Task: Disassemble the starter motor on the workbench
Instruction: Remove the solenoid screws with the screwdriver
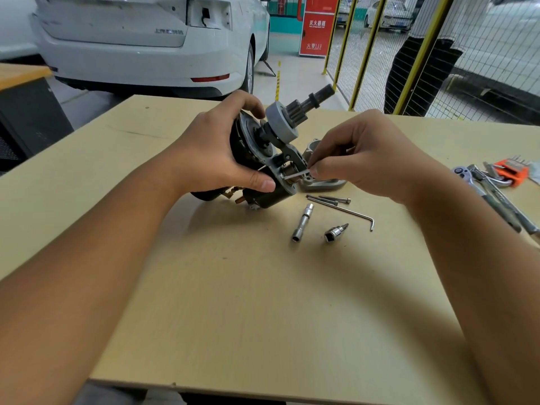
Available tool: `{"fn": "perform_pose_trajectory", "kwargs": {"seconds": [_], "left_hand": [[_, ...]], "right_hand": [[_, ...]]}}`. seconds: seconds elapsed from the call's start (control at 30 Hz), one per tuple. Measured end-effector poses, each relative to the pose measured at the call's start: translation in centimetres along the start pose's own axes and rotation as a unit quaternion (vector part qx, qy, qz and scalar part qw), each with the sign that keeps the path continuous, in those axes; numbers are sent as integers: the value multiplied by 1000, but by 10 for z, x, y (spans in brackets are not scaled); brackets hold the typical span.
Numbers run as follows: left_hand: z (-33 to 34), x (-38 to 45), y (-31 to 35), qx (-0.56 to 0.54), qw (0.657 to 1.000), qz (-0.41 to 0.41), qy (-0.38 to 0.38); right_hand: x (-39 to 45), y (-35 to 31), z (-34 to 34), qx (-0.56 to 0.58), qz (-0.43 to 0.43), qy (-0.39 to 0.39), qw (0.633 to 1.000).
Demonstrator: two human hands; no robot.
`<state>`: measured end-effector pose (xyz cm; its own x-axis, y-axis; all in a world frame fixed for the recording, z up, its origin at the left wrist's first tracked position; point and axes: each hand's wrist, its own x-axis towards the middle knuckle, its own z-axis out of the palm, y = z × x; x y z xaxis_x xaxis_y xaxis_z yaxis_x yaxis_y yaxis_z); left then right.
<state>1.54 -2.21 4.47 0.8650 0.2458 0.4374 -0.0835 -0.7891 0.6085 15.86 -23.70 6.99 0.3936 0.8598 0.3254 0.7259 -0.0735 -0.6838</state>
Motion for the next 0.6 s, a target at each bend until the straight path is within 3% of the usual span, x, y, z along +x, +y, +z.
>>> {"fn": "perform_pose_trajectory", "kwargs": {"seconds": [0.43,0.6], "left_hand": [[0,1,-1,20,1000,5,-11],[2,0,4,42,999,7,-14]], "right_hand": [[-1,-2,0,-4,6,-3,1000],[-1,1,-3,65,73,-40,994]]}}
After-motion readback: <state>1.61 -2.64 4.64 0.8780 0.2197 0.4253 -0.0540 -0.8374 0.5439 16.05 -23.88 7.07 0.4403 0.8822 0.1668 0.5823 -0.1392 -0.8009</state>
